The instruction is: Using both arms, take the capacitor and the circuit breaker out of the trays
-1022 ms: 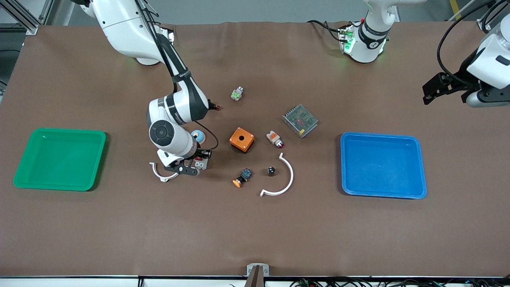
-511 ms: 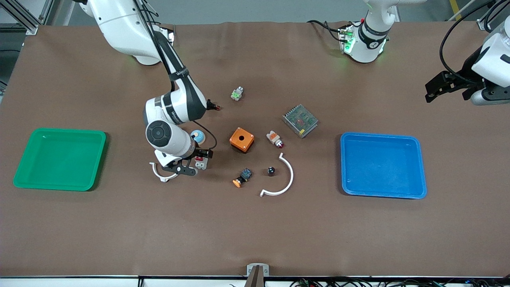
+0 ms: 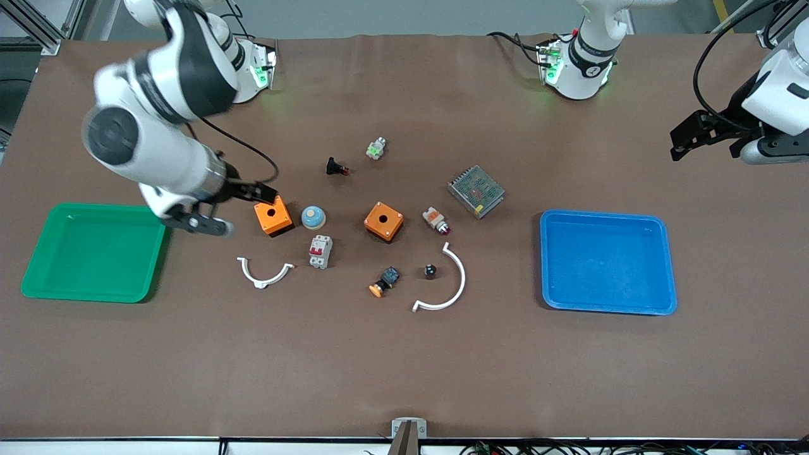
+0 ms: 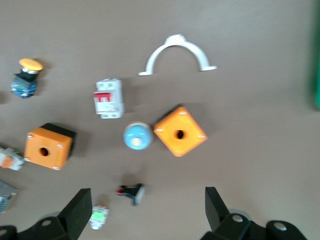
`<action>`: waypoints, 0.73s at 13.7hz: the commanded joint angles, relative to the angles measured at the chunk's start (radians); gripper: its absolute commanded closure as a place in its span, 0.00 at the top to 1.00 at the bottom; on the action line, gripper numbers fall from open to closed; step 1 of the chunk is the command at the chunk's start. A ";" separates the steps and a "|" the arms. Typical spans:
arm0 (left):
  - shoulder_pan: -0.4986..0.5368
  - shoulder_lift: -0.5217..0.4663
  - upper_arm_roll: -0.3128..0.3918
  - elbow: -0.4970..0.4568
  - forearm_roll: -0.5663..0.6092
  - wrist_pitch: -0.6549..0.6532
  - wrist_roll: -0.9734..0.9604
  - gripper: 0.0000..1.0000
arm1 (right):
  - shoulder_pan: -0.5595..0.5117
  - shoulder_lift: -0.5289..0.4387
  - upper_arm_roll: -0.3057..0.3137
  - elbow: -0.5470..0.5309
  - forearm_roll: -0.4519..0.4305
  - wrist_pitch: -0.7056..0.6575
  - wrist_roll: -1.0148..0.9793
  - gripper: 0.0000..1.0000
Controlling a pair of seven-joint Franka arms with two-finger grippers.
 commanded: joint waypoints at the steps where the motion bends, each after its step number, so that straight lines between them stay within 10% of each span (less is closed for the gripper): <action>1: -0.001 -0.022 -0.001 -0.011 -0.016 -0.015 0.007 1.00 | -0.052 -0.095 0.010 -0.037 -0.058 -0.042 -0.017 1.00; 10: -0.001 -0.024 -0.001 -0.007 -0.016 -0.022 0.004 1.00 | -0.325 -0.161 0.007 0.060 -0.130 -0.166 -0.332 1.00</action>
